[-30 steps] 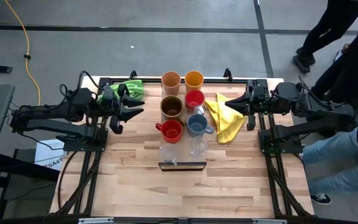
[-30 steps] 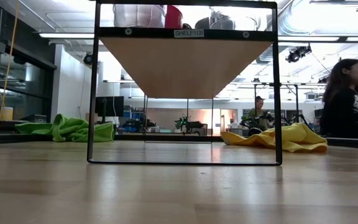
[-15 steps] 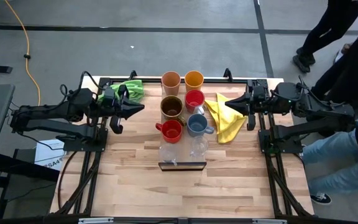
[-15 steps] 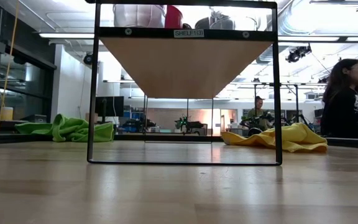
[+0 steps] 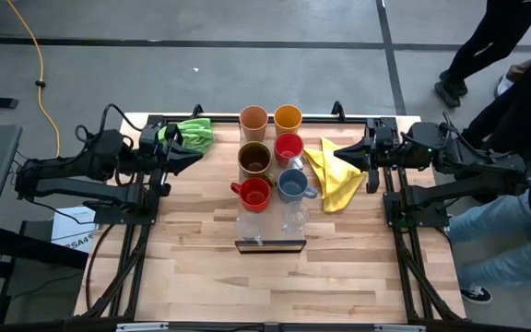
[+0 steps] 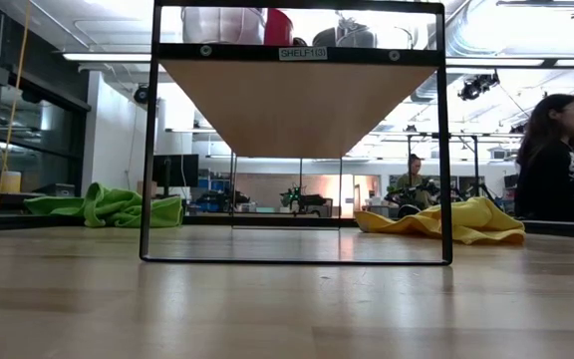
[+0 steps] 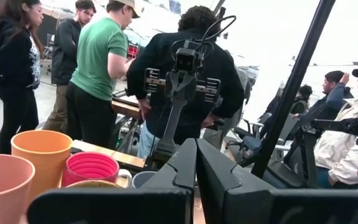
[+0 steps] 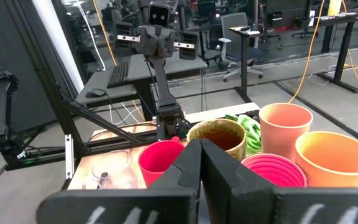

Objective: Stack small to large cups/mugs on shelf
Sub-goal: Return to Home Position

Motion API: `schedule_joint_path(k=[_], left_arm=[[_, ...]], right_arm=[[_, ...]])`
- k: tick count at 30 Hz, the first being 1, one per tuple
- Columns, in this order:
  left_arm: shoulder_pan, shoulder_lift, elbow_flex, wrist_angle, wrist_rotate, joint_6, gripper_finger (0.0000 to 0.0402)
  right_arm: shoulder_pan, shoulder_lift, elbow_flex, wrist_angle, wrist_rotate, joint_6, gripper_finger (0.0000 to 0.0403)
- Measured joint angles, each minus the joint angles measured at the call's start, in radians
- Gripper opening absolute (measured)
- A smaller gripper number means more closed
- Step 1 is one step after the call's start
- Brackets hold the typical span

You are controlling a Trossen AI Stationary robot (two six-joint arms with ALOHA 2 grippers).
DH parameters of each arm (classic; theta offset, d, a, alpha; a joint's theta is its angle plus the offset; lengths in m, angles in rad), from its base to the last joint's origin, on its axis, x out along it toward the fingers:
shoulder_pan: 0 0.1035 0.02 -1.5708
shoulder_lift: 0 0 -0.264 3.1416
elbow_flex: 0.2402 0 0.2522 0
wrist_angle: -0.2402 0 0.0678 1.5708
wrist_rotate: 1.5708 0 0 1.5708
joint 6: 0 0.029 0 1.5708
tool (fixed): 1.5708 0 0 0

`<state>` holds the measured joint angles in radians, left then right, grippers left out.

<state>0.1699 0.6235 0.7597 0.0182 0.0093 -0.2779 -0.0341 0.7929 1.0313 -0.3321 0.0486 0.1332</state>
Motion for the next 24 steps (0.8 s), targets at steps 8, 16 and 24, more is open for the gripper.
schedule_joint_path(k=[8, 16, 24], left_arm=[[0.0, -0.005, 0.0, -0.001, 0.012, -0.031, 0.0], [0.0, -0.078, -0.026, -0.098, 0.033, -0.073, 0.0], [0.0, -0.216, -0.183, -0.021, 0.035, -0.12, 0.0]], right_arm=[[0.0, 0.0, 0.0, 0.0, 0.0, 0.0, 0.0], [0.0, 0.0, 0.0, 0.0, 0.0, 0.032, 0.0], [0.0, 0.0, 0.0, 0.0, 0.0, 0.05, 0.0]])
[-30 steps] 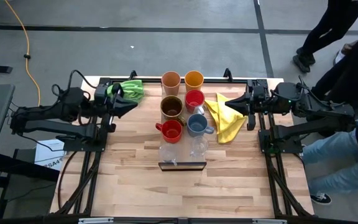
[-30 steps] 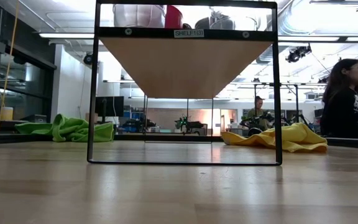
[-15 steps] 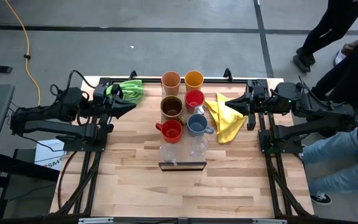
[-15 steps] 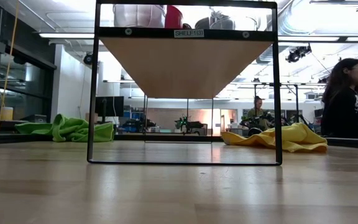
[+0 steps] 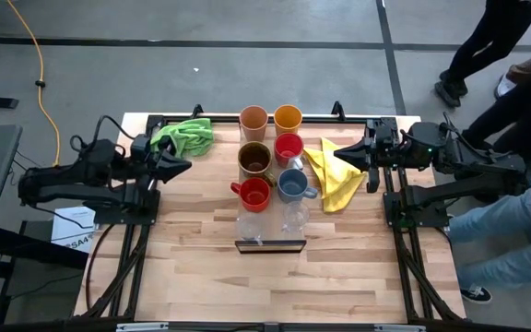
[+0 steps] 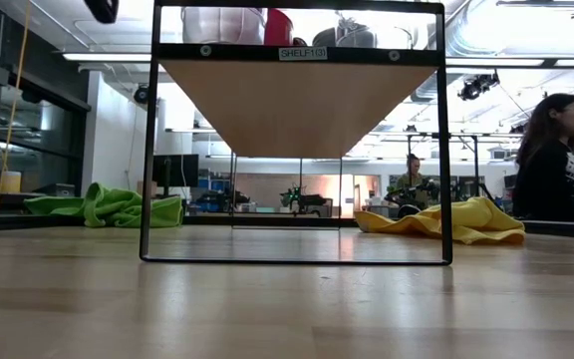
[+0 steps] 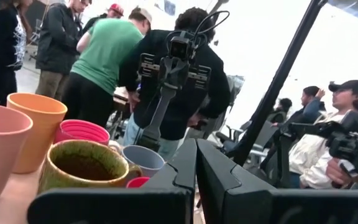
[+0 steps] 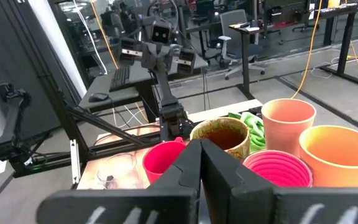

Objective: Stack small to large cups/mugs on shelf
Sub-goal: Return to Home Position

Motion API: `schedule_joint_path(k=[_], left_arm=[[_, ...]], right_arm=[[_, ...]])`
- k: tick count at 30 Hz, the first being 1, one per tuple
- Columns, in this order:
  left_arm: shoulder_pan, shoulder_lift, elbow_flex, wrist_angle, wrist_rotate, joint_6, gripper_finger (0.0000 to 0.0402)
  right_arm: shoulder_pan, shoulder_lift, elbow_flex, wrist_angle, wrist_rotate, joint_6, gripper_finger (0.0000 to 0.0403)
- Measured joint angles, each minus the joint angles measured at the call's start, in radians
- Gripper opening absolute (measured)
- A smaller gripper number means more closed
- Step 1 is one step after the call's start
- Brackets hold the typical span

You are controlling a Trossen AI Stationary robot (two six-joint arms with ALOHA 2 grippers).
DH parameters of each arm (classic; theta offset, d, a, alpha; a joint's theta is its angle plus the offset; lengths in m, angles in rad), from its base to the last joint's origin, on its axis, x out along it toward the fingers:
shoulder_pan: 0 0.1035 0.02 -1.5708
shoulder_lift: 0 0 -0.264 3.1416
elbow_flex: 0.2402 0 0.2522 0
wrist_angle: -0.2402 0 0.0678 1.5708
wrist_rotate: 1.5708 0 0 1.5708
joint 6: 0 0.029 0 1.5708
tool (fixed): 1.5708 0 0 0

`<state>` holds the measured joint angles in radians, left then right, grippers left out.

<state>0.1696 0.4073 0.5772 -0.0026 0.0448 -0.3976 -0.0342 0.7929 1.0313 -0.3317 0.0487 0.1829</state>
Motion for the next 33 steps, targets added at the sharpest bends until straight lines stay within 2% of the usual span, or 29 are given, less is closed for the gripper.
schedule_joint_path(k=[7, 16, 33], left_arm=[[0.0, -0.104, -0.113, 0.066, 0.0, -0.028, 0.0], [0.0, -0.182, -0.195, 0.095, 0.0, -0.062, 0.0], [0.0, -0.19, -0.414, 0.403, -0.002, -0.136, 0.0]], right_arm=[[0.0, 0.0, 0.0, 0.0, 0.0, 0.0, 0.0], [0.0, 0.0, 0.0, 0.0, 0.0, 0.0, 0.0], [0.0, 0.0, 0.0, -0.023, 0.0, 0.055, 0.0]])
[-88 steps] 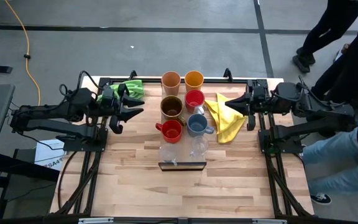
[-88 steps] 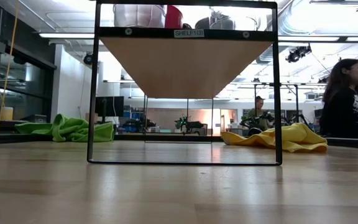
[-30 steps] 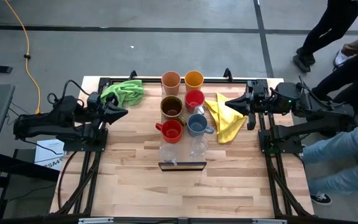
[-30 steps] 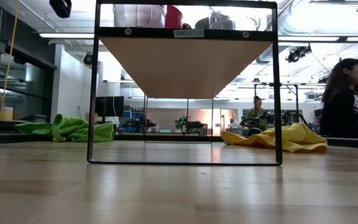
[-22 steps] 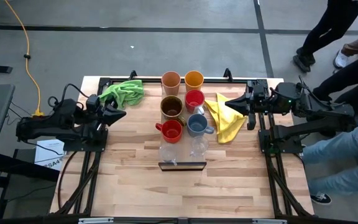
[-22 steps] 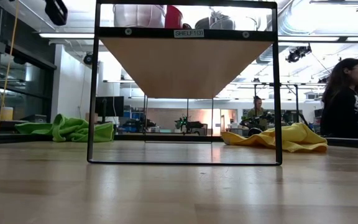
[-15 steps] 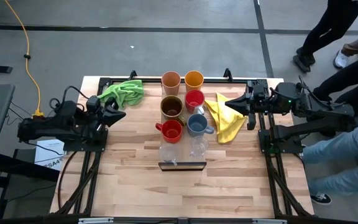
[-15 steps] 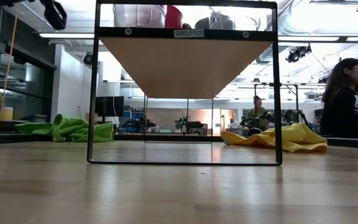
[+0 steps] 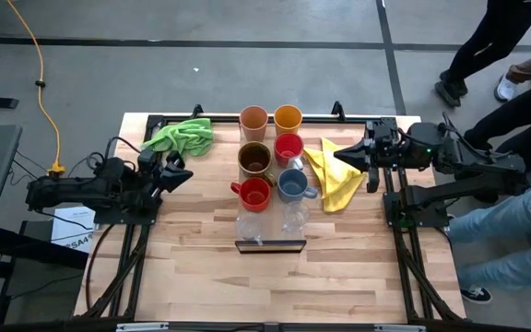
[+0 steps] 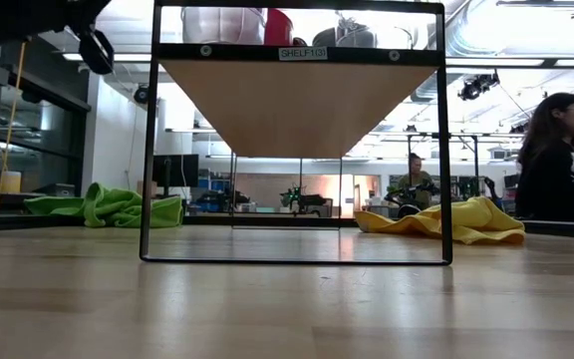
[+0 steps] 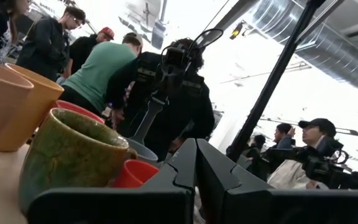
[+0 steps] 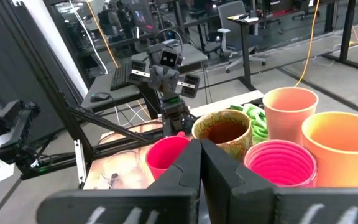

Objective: Stack small to large cups/mugs on shelf
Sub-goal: Return to Home Position

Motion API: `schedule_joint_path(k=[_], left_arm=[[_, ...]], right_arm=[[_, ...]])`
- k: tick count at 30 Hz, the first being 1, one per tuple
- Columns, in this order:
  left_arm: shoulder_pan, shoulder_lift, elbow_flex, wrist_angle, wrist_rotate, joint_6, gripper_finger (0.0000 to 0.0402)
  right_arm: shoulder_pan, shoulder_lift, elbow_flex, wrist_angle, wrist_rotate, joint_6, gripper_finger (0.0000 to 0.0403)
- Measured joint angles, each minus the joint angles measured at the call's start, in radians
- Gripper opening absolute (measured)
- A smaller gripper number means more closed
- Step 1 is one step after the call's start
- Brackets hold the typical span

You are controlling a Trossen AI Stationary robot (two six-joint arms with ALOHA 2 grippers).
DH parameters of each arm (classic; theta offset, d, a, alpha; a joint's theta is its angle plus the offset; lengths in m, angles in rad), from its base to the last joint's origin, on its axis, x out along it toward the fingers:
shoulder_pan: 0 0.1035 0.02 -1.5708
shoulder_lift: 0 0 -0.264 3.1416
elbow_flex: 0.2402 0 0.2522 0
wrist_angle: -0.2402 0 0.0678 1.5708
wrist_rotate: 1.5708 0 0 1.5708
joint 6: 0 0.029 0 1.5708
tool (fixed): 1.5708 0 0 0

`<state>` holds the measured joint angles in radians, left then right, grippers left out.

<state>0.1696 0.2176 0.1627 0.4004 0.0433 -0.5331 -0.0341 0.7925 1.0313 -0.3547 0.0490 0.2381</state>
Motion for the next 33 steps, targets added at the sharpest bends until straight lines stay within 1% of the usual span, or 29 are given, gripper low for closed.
schedule_joint_path(k=[14, 20, 25, 28, 33], left_arm=[[0.0, -0.015, -0.048, -0.007, -0.002, -0.026, 0.0], [0.0, -0.112, -0.077, -0.027, -0.003, -0.039, 0.0], [0.0, -0.216, -0.081, -0.116, -0.011, -0.044, 0.0], [0.0, -0.211, -0.082, -0.15, -0.013, -0.045, 0.0], [0.0, -0.211, -0.081, -0.163, -0.013, -0.04, 0.0]], right_arm=[[0.0, 0.0, 0.0, -0.017, 0.0, 0.001, 0.0], [0.0, 0.0, 0.0, -0.017, 0.0, 0.001, 0.0], [0.0, 0.0, 0.0, -0.018, 0.003, 0.001, 0.0], [0.0, 0.0, 0.0, -0.022, 0.01, 0.001, 0.0], [0.0, 0.0, 0.0, -0.023, 0.011, 0.027, 0.0]])
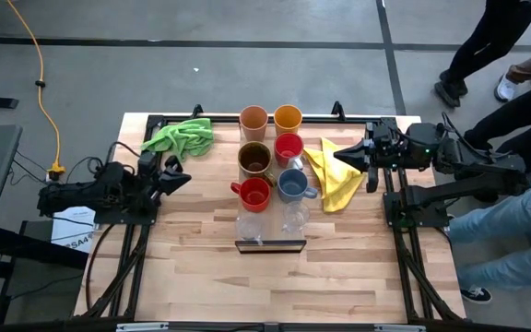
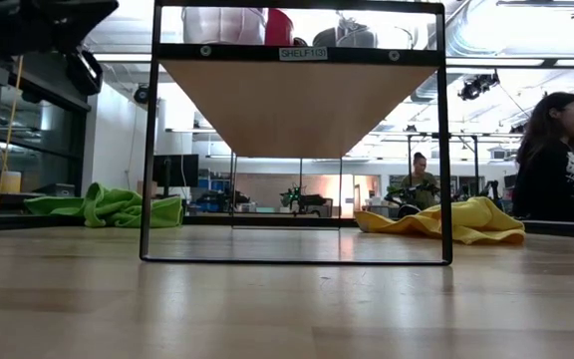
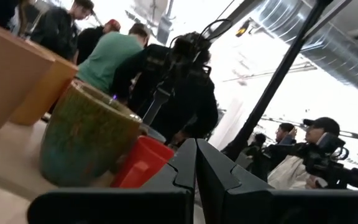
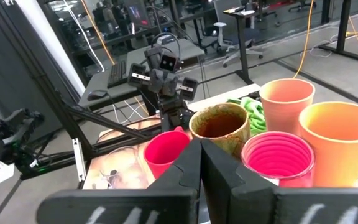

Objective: Stack small to large cups/mugs on shelf
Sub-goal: Return to Home Position

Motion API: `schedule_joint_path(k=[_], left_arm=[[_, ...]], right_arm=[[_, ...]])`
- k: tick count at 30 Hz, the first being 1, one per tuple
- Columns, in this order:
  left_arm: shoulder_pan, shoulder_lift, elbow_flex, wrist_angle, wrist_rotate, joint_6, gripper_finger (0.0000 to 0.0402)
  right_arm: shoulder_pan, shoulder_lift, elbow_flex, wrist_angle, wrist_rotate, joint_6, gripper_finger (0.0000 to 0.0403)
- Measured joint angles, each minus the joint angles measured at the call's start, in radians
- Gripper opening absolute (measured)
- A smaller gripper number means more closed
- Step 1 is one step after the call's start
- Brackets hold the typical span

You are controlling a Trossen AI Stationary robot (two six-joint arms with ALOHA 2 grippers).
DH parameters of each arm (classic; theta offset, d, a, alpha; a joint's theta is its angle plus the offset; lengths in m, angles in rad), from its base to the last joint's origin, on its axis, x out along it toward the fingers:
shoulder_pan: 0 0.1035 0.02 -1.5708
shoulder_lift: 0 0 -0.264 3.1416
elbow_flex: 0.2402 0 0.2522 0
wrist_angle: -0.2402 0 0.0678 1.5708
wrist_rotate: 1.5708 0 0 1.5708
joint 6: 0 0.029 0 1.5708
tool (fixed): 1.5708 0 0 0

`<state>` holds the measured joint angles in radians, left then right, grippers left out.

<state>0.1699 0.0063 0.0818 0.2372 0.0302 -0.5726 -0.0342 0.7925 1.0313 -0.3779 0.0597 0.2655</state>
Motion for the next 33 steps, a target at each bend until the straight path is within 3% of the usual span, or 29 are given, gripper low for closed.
schedule_joint_path(k=[20, 25, 33], left_arm=[[0.0, 0.0, -0.074, -0.066, 0.003, 0.014, 0.0], [0.0, 0.0, -0.073, -0.232, 0.0, 0.026, 0.0], [0.0, 0.037, -0.072, -0.219, 0.014, 0.018, 0.0]], right_arm=[[0.0, 0.0, 0.0, -0.005, 0.0, 0.007, 0.0], [0.0, 0.0, 0.0, -0.006, 0.0, 0.007, 0.0], [0.0, 0.0, 0.0, -0.011, 0.0, 0.007, 0.0]])
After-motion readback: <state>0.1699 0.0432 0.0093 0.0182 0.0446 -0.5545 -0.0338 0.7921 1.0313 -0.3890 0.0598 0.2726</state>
